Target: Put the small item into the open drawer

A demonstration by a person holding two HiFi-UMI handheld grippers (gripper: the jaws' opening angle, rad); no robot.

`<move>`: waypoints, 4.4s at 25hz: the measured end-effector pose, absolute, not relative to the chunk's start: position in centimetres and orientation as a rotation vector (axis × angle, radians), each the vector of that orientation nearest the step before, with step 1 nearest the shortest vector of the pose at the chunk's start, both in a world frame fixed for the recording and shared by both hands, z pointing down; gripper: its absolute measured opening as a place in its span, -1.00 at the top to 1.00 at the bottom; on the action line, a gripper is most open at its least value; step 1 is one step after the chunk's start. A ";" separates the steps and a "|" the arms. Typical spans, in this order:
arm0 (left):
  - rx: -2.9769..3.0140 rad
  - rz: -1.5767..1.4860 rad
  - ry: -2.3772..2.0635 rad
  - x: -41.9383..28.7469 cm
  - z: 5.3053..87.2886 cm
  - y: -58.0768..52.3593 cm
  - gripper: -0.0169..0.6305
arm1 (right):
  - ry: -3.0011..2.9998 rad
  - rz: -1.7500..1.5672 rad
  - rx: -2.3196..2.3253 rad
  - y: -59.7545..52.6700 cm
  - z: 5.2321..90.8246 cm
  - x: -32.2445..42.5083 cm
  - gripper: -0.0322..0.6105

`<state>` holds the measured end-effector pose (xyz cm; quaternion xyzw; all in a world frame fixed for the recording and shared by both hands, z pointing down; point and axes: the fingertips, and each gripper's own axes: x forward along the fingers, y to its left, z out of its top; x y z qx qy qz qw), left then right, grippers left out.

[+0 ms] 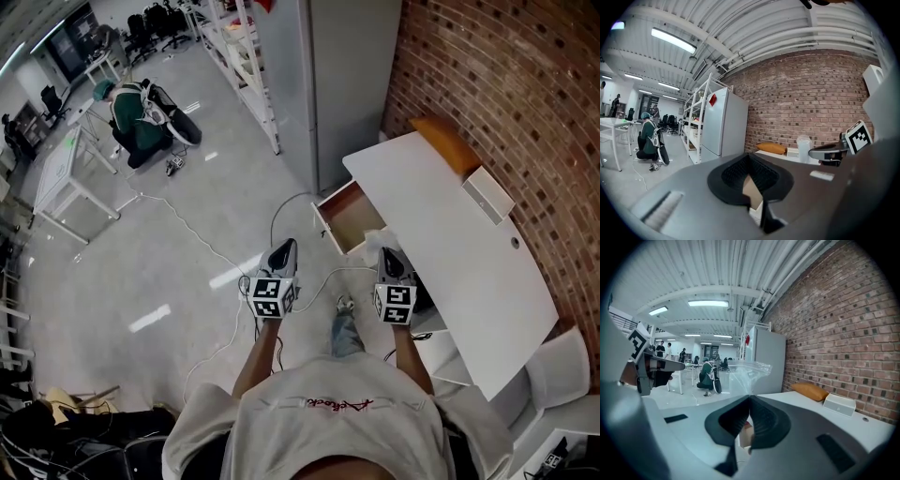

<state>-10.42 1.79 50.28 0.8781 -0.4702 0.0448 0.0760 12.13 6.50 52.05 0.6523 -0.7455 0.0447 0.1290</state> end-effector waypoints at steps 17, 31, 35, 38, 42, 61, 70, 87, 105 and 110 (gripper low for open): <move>2.612 0.150 -1.422 -6.2 49.7 -10.9 0.93 | -2.187 0.125 1.884 -6.6 50.8 16.3 0.86; 2.603 0.187 -1.485 -2.7 48.4 -21.6 0.93 | -2.223 0.147 1.863 -17.5 50.2 21.0 0.86; 2.600 0.193 -1.496 -1.7 48.0 -24.2 0.93 | -2.254 0.145 1.842 -20.3 50.2 22.0 0.86; 2.601 0.215 -1.509 -1.5 48.1 -25.6 0.93 | -2.262 0.150 1.828 -21.9 50.2 22.9 0.86; 2.585 0.234 -1.513 -1.6 48.1 -26.8 0.93 | -2.261 0.168 1.818 -23.1 50.7 23.8 0.86; 2.587 0.273 -1.502 -5.0 47.7 -29.3 0.93 | -2.244 0.136 1.876 -26.4 49.9 23.3 0.86; 2.585 0.267 -1.500 -10.6 48.7 -29.8 0.93 | -2.211 0.159 1.899 -26.1 50.6 20.4 0.86; 2.422 0.367 -1.399 -12.5 57.9 -26.4 0.93 | -2.167 0.340 1.727 -22.7 58.5 15.5 0.86; 2.230 0.506 -1.344 -13.3 67.4 -20.8 0.93 | -2.102 0.605 1.527 -16.4 69.4 13.1 0.86; 2.204 0.521 -1.334 -13.4 69.2 -20.3 0.93 | -2.081 0.652 1.490 -15.0 71.8 12.7 0.86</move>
